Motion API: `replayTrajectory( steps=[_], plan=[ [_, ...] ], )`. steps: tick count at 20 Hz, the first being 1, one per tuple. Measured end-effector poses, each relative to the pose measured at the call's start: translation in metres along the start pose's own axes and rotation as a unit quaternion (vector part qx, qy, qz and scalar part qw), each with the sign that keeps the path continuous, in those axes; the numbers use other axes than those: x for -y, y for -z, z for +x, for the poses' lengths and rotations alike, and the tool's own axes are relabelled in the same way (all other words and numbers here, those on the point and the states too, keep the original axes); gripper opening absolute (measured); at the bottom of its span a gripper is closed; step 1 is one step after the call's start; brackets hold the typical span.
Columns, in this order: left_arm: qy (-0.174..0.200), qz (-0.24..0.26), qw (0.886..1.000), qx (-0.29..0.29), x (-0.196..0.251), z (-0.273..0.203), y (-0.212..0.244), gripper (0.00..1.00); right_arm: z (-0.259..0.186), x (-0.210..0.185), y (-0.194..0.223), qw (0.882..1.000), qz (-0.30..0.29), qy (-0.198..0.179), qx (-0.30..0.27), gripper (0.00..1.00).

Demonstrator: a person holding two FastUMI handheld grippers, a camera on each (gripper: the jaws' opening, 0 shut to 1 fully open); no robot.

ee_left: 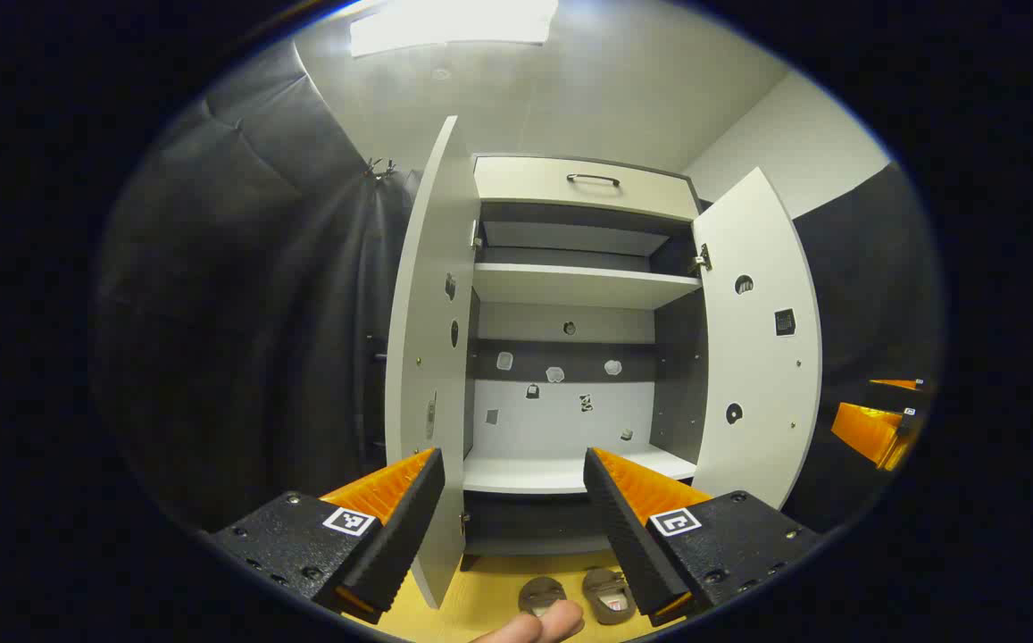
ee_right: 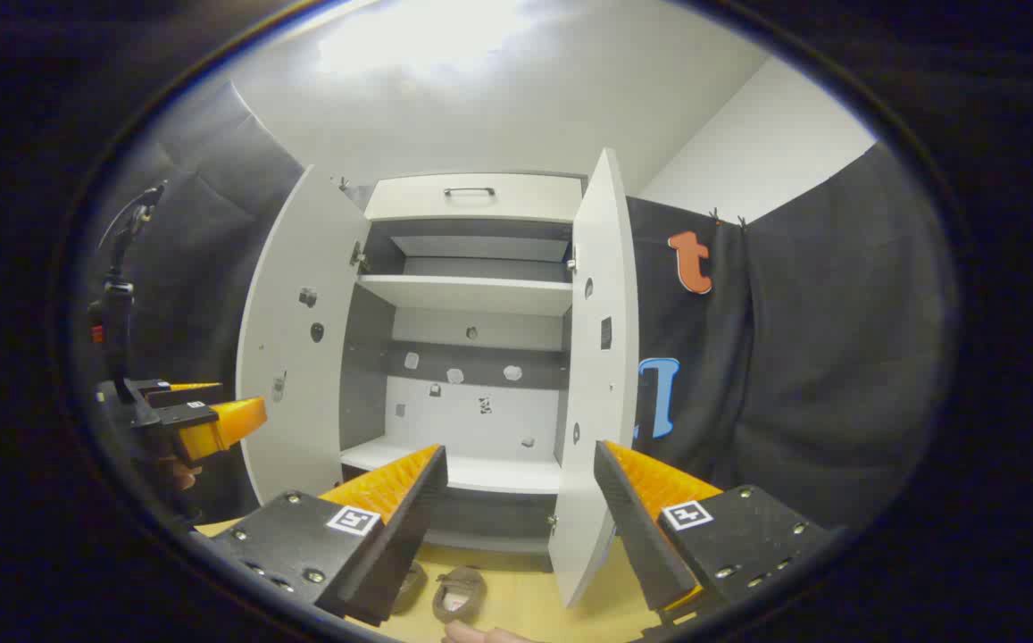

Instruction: Grab one shoe with the right hand and put it into the shoe cabinet, grab the other shoe with the left hand and put it into the shoe cabinet; then close the right door with the right hand and the left door with the left hand.

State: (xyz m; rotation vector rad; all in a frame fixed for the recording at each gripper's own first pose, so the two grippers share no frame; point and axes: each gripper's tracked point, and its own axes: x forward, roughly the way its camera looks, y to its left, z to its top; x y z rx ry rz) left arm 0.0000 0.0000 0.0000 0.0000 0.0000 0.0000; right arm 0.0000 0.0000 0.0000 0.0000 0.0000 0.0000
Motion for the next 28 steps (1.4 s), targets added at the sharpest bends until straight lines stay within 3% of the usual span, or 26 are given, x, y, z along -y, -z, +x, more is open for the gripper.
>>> replayTrajectory(
  steps=[1, 3, 4, 18, 19, 24, 28],
  plan=[
    [0.001, 0.003, 1.0, -0.002, 0.0, 0.0, 0.0, 0.92, 0.004, 0.0, -0.001, 1.0, 0.002, 0.002, 0.001, 0.96],
    [0.004, 0.006, 1.0, -0.003, 0.001, 0.0, 0.001, 0.96, 0.009, 0.002, -0.004, 1.0, 0.007, 0.007, 0.004, 0.96],
    [0.005, 0.007, 1.0, -0.004, 0.001, 0.0, 0.001, 0.96, 0.009, 0.003, -0.004, 1.0, 0.009, 0.009, 0.005, 0.99],
    [0.007, 0.011, 1.0, -0.007, -0.008, -0.004, 0.009, 0.96, 0.02, -0.038, 0.024, 1.0, -0.004, -0.019, -0.016, 0.96],
    [0.005, 0.01, 1.0, -0.007, -0.01, -0.003, 0.011, 0.93, 0.025, -0.042, 0.035, 0.999, -0.008, -0.021, -0.024, 0.99],
    [0.0, 0.009, 1.0, -0.009, -0.017, -0.001, 0.017, 0.96, 0.044, -0.071, 0.112, 0.996, -0.014, -0.04, -0.074, 0.99],
    [0.004, 0.007, 1.0, -0.011, -0.017, 0.001, 0.025, 0.96, 0.056, -0.091, 0.197, 0.989, -0.02, -0.054, -0.139, 0.99]
  ],
)
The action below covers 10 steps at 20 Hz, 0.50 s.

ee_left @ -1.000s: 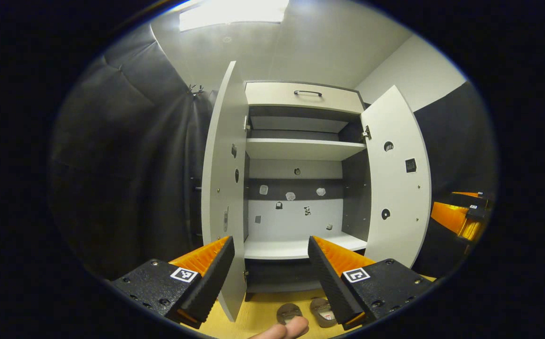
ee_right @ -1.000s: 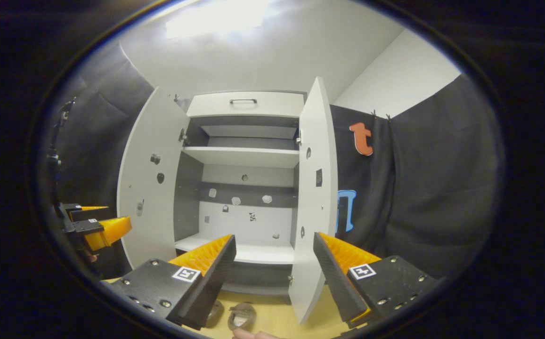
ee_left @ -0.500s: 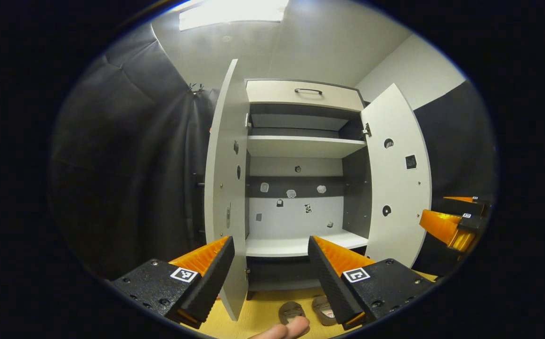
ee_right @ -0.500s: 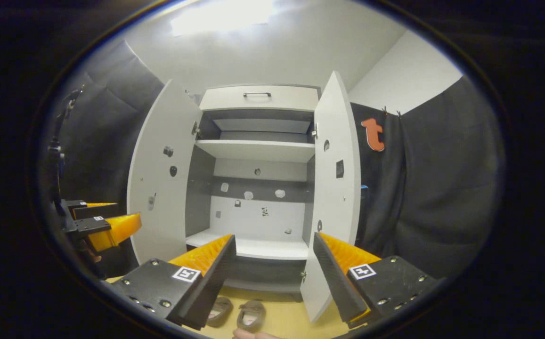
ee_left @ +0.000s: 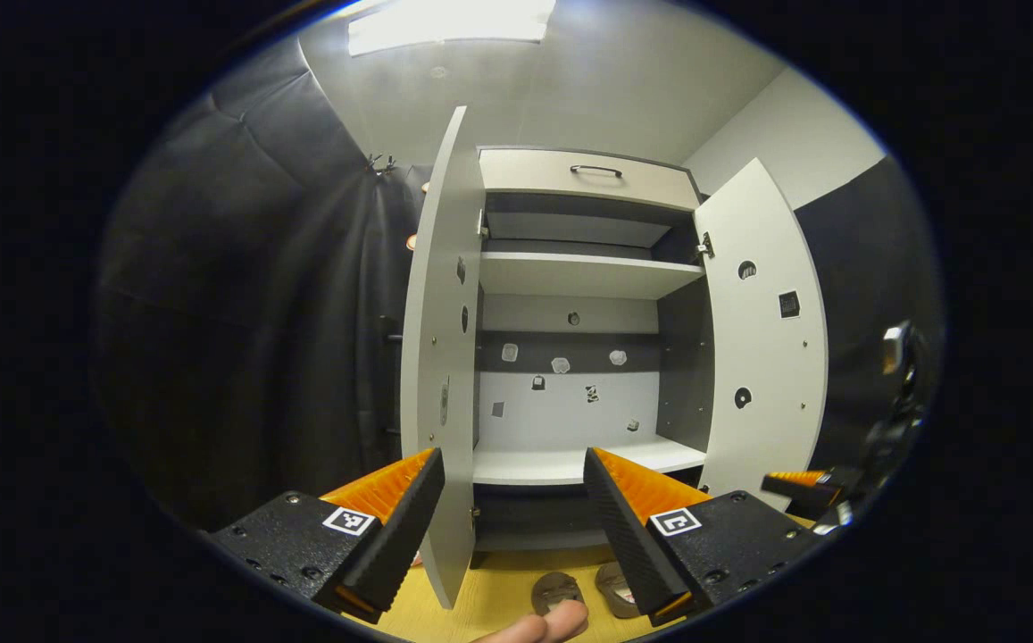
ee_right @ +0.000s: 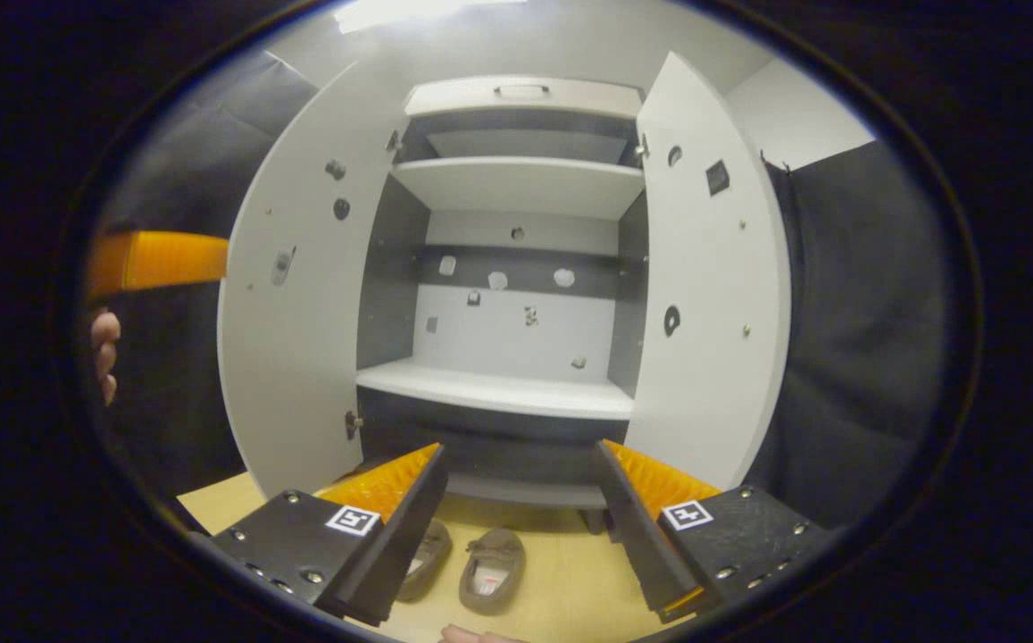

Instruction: Grab one shoe with the right hand and put it into the shoe cabinet, grab the other shoe with the left hand and put it into the shoe cabinet; then close the right door with the right hand and the left door with the left hand.

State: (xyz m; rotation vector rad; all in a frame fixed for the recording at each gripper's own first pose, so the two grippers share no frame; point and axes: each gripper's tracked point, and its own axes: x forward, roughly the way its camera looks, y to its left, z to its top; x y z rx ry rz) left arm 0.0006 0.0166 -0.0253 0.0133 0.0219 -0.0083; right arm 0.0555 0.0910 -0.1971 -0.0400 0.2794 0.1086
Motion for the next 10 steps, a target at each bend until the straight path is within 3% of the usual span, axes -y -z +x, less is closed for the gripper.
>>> replayTrajectory(
  steps=[5, 10],
  plan=[
    [0.004, 0.007, 1.0, -0.008, -0.001, 0.004, 0.016, 0.93, 0.036, -0.014, 0.091, 0.997, 0.0, -0.005, -0.075, 0.99],
    [0.002, 0.001, 1.0, -0.009, -0.005, 0.007, 0.027, 0.96, 0.064, -0.033, 0.185, 0.988, 0.006, -0.015, -0.155, 0.96]
  ],
)
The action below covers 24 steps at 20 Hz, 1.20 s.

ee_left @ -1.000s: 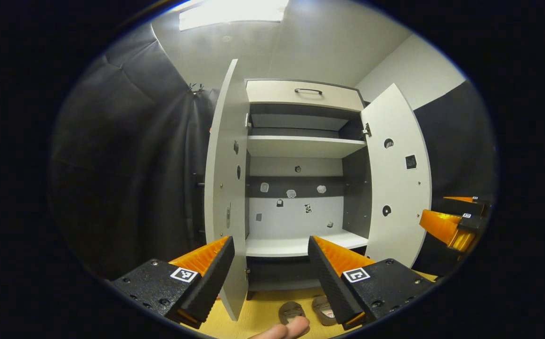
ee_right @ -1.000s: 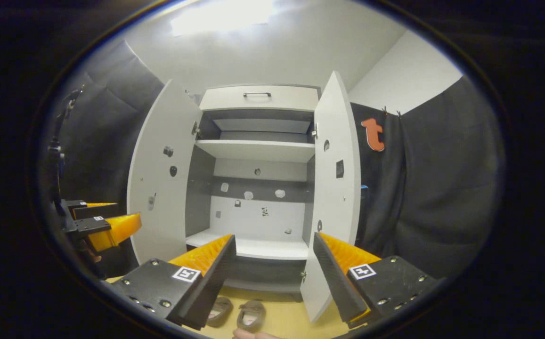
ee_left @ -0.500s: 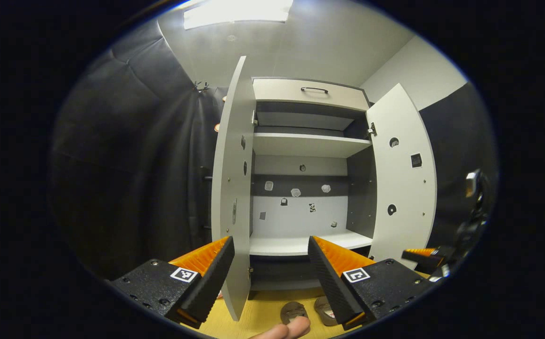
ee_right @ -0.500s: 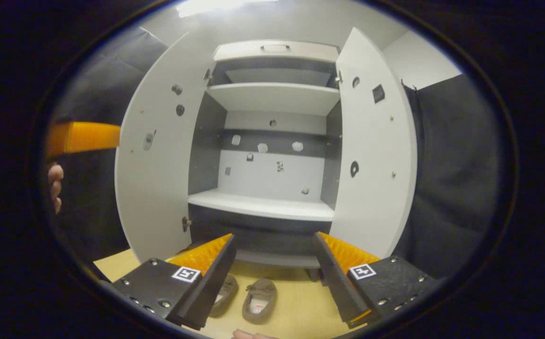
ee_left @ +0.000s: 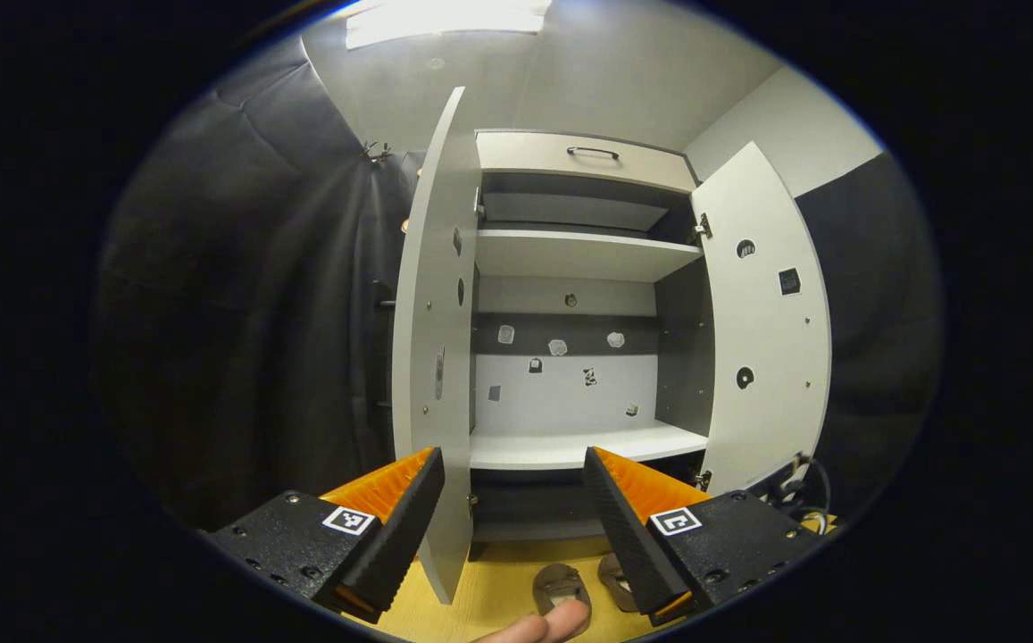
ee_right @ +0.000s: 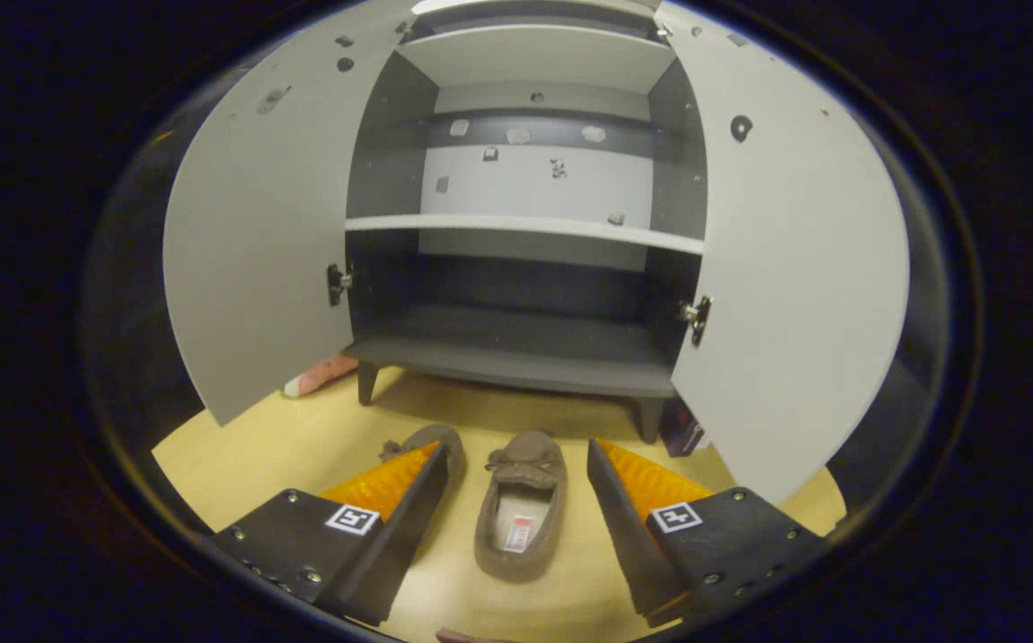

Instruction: Grab one shoe with the right hand and put it into the shoe cabinet, grab the other shoe with the left hand and put it into the shoe cabinet; then close the right door with the right hand and the left door with the left hand.

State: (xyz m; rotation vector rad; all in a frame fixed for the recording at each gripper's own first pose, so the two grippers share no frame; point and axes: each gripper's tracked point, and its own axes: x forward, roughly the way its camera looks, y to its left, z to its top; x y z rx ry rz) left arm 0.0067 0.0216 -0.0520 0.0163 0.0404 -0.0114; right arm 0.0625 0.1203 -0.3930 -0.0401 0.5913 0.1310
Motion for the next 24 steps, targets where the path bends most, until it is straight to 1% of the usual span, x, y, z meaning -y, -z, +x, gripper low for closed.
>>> replayTrajectory(
  steps=[1, 2, 3, 4, 5, 6, 7, 8, 9, 11, 12, 13, 14, 15, 16, 17, 18, 20, 22, 23, 24],
  plan=[
    [-0.004, 0.002, 1.0, 0.004, -0.002, 0.001, 0.001, 0.96, 0.008, -0.003, 0.015, 1.0, 0.004, -0.001, -0.016, 0.94],
    [-0.006, 0.002, 1.0, 0.006, -0.002, 0.001, 0.001, 0.96, 0.016, -0.006, 0.028, 1.0, 0.009, -0.005, -0.03, 0.94],
    [-0.004, 0.001, 1.0, 0.007, 0.0, 0.003, 0.002, 0.96, 0.022, -0.01, 0.038, 0.999, 0.014, -0.011, -0.04, 0.96],
    [0.001, -0.003, 1.0, 0.007, 0.005, 0.005, 0.004, 0.96, 0.029, -0.015, 0.049, 0.998, 0.019, -0.016, -0.05, 0.94],
    [0.008, -0.006, 1.0, 0.005, 0.01, 0.008, 0.005, 0.93, 0.035, -0.015, 0.056, 0.998, 0.023, -0.012, -0.057, 0.94],
    [0.016, -0.01, 1.0, 0.006, 0.017, 0.011, 0.005, 0.96, 0.043, -0.015, 0.063, 0.998, 0.028, -0.009, -0.063, 0.89],
    [0.021, -0.013, 1.0, 0.01, 0.022, 0.015, 0.004, 0.96, 0.05, -0.015, 0.069, 0.997, 0.029, -0.01, -0.067, 0.88],
    [0.026, -0.012, 0.999, 0.017, 0.027, 0.02, 0.002, 0.96, 0.058, -0.017, 0.079, 0.997, 0.03, -0.01, -0.076, 0.84],
    [0.033, -0.008, 0.999, 0.024, 0.034, 0.025, 0.001, 0.96, 0.065, -0.017, 0.084, 0.996, 0.029, -0.012, -0.081, 0.88],
    [0.041, -0.007, 0.998, 0.036, 0.045, 0.038, 0.0, 0.96, 0.071, -0.015, 0.083, 0.996, 0.032, -0.008, -0.077, 0.72],
    [0.046, -0.012, 0.998, 0.038, 0.051, 0.045, 0.002, 0.96, 0.082, -0.017, 0.084, 0.996, 0.037, -0.012, -0.074, 0.69],
    [0.052, -0.019, 0.998, 0.038, 0.058, 0.053, 0.006, 0.96, 0.087, -0.018, 0.083, 0.996, 0.047, -0.014, -0.078, 0.71],
    [0.058, -0.026, 0.997, 0.035, 0.063, 0.062, 0.012, 0.96, 0.09, -0.019, 0.085, 0.995, 0.057, -0.018, -0.084, 0.68],
    [0.062, -0.031, 0.997, 0.032, 0.066, 0.073, 0.019, 0.96, 0.095, -0.02, 0.085, 0.994, 0.064, -0.019, -0.087, 0.68],
    [0.063, -0.033, 0.997, 0.024, 0.067, 0.084, 0.027, 0.96, 0.101, -0.018, 0.088, 0.993, 0.068, -0.012, -0.091, 0.65],
    [0.061, -0.035, 0.997, 0.021, 0.065, 0.095, 0.035, 0.96, 0.106, -0.017, 0.087, 0.993, 0.069, -0.012, -0.096, 0.55],
    [0.061, -0.036, 0.997, 0.016, 0.065, 0.105, 0.043, 0.96, 0.11, -0.017, 0.089, 0.993, 0.068, -0.011, -0.098, 0.53],
    [0.068, -0.037, 0.997, 0.008, 0.067, 0.125, 0.059, 0.96, 0.116, -0.019, 0.085, 0.992, 0.077, -0.011, -0.095, 0.53],
    [0.09, -0.043, 0.995, -0.001, 0.073, 0.141, 0.073, 0.96, 0.122, -0.02, 0.088, 0.991, 0.083, -0.008, -0.105, 0.53],
    [0.093, -0.045, 0.995, -0.008, 0.074, 0.149, 0.08, 0.96, 0.127, -0.021, 0.09, 0.99, 0.085, -0.007, -0.108, 0.53],
    [0.093, -0.039, 0.995, -0.018, 0.073, 0.154, 0.087, 0.96, 0.13, -0.017, 0.091, 0.99, 0.093, 0.0, -0.108, 0.43]
  ],
)
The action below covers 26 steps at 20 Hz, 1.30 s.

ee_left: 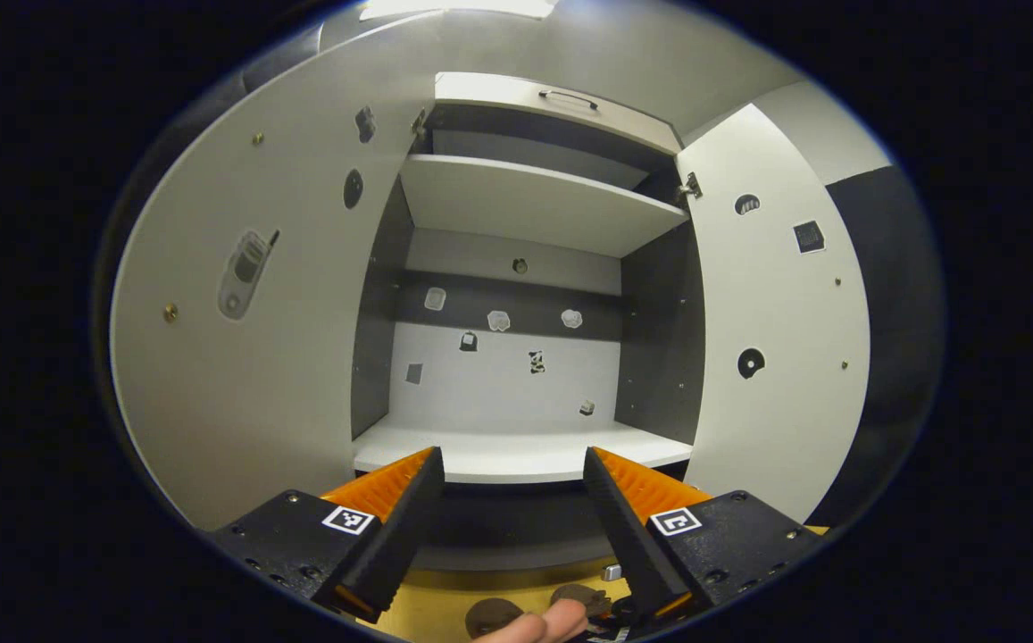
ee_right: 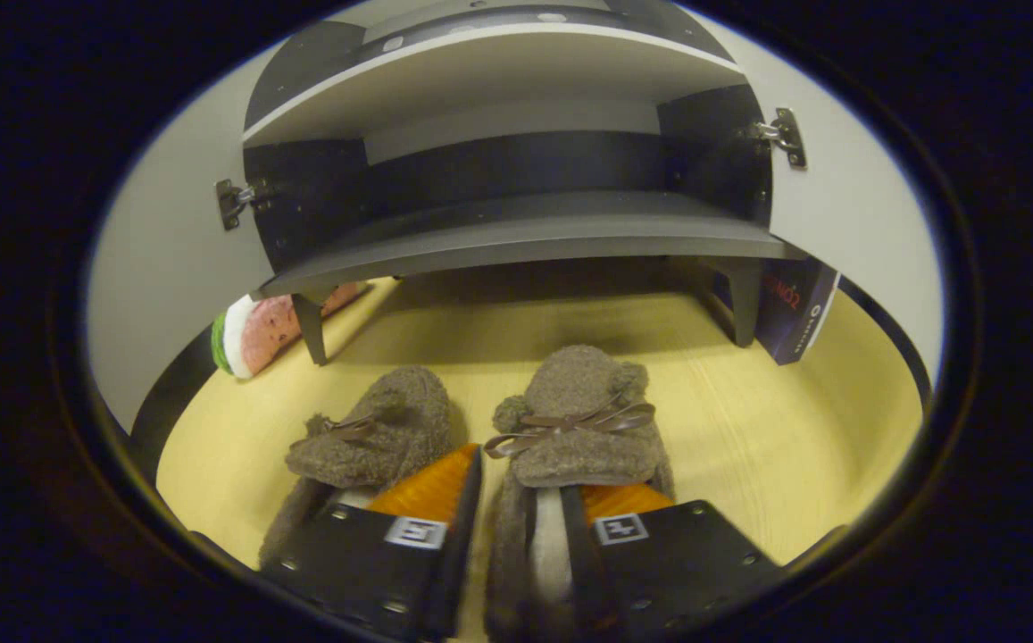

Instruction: Grab one shoe with the right hand and put it into the shoe cabinet, grab the other shoe with the left hand and put it into the shoe cabinet; then close the right door with the right hand and the left door with the left hand.

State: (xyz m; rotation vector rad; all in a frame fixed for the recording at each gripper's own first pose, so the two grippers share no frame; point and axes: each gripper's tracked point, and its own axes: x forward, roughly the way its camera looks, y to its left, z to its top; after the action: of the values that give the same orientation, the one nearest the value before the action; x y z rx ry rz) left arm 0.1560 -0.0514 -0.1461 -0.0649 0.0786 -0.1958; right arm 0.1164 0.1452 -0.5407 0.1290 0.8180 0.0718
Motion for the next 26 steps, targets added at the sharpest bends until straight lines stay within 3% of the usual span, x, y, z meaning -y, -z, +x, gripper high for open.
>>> replayTrajectory(
  steps=[2, 3, 4, 5, 6, 12, 23, 25, 26],
  plan=[
    [-0.007, 0.01, 1.0, -0.003, -0.006, 0.006, 0.002, 0.96, -0.003, -0.012, 0.002, 0.999, 0.017, -0.035, -0.001, 0.23],
    [-0.008, 0.012, 1.0, -0.002, -0.008, 0.006, 0.003, 1.0, -0.004, -0.012, 0.001, 0.999, 0.019, -0.041, 0.0, 0.23],
    [-0.006, 0.012, 1.0, 0.004, -0.008, 0.007, 0.001, 0.96, -0.021, -0.002, -0.003, 0.999, 0.012, -0.03, 0.006, 0.29],
    [-0.006, 0.014, 1.0, 0.008, -0.009, 0.006, -0.001, 0.96, -0.022, -0.005, -0.008, 0.999, 0.023, -0.04, 0.017, 0.23],
    [-0.005, 0.017, 1.0, 0.01, -0.01, 0.006, -0.002, 0.96, -0.006, -0.008, -0.005, 0.999, 0.022, -0.045, 0.014, 0.01],
    [-0.006, 0.042, 0.999, 0.025, -0.019, 0.012, -0.005, 0.96, -0.055, -0.015, -0.047, 0.993, 0.014, -0.095, 0.075, 0.02],
    [0.031, 0.037, 0.999, 0.01, -0.006, 0.02, 0.005, 0.96, -0.179, 0.02, -0.203, 0.979, -0.025, -0.055, 0.194, 0.02],
    [0.037, 0.036, 0.999, 0.001, -0.006, 0.021, 0.01, 0.99, -0.2, 0.027, -0.242, 0.974, -0.041, -0.037, 0.219, 0.01],
    [0.038, 0.035, 0.999, 0.0, -0.006, 0.023, 0.01, 0.96, -0.207, 0.03, -0.257, 0.972, -0.051, -0.026, 0.226, 0.02]
  ],
)
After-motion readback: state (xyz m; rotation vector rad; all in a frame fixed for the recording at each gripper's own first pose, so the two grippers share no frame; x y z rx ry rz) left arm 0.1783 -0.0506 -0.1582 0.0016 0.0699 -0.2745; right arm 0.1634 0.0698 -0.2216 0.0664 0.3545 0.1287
